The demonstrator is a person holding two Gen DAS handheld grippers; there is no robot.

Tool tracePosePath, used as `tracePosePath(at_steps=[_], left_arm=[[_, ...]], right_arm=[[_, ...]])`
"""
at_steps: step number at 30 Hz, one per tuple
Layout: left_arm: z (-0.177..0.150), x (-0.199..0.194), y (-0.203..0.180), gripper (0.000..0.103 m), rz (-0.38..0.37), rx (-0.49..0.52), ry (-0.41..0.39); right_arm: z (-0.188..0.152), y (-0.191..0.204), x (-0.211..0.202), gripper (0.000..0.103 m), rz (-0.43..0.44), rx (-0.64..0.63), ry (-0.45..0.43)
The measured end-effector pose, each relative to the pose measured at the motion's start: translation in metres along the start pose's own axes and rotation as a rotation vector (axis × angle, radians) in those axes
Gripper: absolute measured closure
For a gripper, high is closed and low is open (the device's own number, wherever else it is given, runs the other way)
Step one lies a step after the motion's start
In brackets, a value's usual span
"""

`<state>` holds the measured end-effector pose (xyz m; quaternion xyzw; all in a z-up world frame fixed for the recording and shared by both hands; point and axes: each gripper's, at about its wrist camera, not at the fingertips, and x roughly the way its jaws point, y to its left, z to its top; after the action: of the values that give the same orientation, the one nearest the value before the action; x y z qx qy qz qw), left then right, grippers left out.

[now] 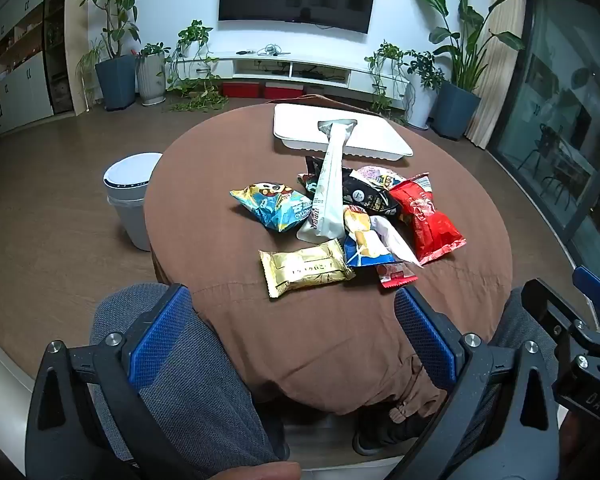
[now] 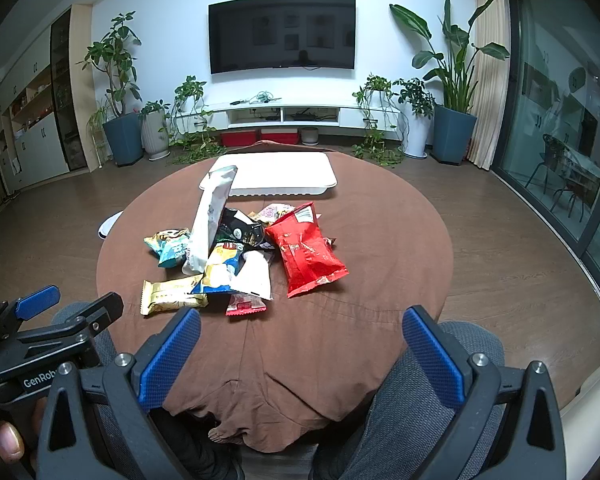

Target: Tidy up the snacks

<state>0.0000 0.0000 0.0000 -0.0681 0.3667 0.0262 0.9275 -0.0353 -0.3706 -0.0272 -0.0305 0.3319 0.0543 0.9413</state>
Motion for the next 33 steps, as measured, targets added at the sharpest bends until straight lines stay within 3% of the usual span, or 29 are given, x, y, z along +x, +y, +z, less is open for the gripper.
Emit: tracePosePath(at_steps=[33], left_arm=[[0.0000, 0.0000, 0.0002, 0.000, 0.003, 0.001, 0.009]], right_arm=[[-0.0015, -0.0038, 0.0044, 0.000, 0.001, 0.010, 0.010]])
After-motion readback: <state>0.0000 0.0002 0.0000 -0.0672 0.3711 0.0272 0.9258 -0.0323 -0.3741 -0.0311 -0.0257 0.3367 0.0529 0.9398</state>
